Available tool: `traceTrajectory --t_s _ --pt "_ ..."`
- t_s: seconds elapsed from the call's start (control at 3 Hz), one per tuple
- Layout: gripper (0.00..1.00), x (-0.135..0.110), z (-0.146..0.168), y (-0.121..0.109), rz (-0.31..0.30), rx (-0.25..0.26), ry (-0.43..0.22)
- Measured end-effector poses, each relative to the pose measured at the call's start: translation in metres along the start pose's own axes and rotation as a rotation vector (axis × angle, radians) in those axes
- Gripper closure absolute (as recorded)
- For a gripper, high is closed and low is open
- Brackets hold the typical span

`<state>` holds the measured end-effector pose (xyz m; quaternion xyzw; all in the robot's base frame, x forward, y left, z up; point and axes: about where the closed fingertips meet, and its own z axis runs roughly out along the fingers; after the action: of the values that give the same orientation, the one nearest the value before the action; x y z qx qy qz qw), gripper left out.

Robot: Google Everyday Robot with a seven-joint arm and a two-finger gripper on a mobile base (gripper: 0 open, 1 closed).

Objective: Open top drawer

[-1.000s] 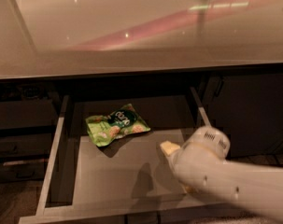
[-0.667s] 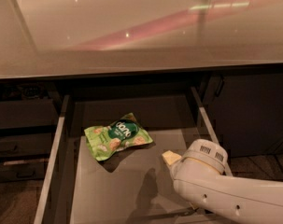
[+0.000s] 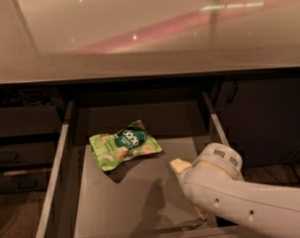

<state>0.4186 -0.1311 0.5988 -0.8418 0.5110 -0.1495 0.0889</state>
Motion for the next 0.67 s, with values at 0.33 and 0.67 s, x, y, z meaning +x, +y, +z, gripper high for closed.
traceTrajectory --t_s 0.33,0.67 --pt "0.00 -0.003 -0.004 -0.007 -0.008 0.001 -0.025" --pt "0.00 -0.031 -0.038 0.001 -0.040 0.067 -0.060"
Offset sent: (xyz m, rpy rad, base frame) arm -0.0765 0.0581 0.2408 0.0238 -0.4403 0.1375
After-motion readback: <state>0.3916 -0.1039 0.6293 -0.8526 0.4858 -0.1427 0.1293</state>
